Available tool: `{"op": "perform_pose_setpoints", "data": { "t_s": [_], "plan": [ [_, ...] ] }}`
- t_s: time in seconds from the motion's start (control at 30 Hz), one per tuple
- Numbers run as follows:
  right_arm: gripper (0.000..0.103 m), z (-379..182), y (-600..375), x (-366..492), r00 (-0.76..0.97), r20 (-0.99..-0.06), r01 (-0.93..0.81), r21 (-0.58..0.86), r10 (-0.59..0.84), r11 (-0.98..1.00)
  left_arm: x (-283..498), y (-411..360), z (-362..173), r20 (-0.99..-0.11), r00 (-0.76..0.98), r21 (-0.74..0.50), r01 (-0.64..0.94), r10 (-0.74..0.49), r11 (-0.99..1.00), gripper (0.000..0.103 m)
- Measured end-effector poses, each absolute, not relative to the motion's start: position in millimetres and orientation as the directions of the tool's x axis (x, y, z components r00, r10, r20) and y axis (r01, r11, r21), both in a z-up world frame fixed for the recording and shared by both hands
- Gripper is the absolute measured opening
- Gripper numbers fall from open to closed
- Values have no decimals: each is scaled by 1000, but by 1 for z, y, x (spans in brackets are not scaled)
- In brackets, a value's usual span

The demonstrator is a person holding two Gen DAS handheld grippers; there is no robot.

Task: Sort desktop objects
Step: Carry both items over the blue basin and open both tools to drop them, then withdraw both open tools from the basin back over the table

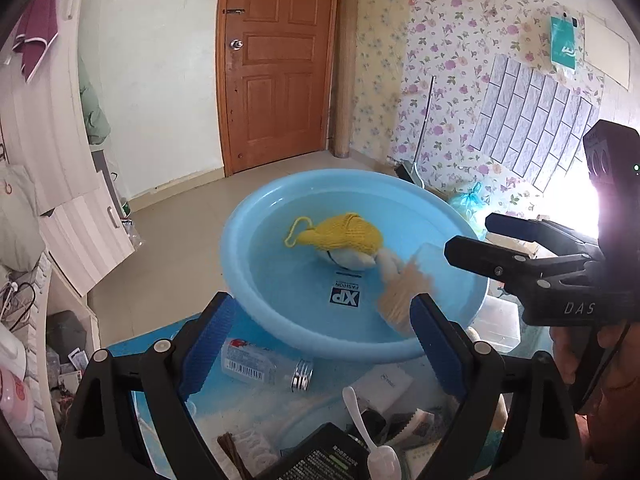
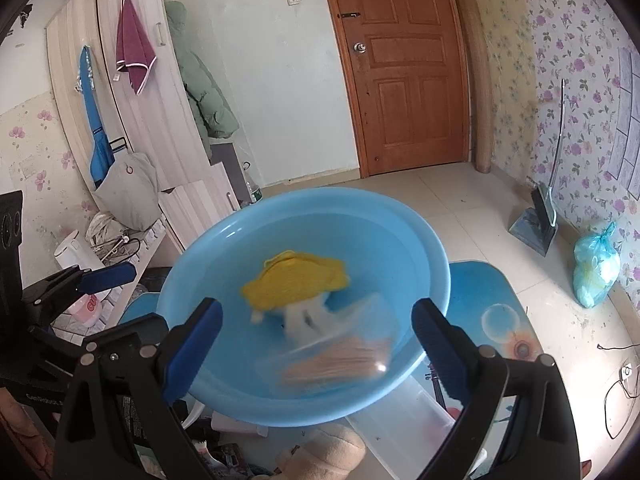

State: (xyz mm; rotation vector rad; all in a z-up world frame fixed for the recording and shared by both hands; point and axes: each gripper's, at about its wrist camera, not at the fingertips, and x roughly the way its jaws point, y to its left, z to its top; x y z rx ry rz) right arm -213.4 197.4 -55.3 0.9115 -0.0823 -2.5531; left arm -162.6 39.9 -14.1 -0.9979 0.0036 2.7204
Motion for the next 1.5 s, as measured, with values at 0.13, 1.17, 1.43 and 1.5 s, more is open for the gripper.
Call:
{"op": "perform_pose_setpoints", "data": {
  "t_s": [0.13, 1.17, 1.43, 1.5],
  "plan": [
    [97, -50, 196, -203, -710, -582, 368, 173, -396, -913, -142, 29, -18, -638, -738, -97, -206, 220, -974, 89],
    [97, -97, 206, -90, -608, -712, 363, 143, -350, -921, -16, 0, -79, -726, -661, -160, -106, 190, -981, 96],
    [97, -111, 217, -87, -599, -737, 338, 123, -314, -933, -12, 0, -90, -736, -644, -183, -112, 211, -977, 96],
    [97, -114, 221, -87, -595, -740, 330, 131, -314, -935, -12, 2, -93, -742, -637, -181, -114, 212, -977, 96]
  ]
}}
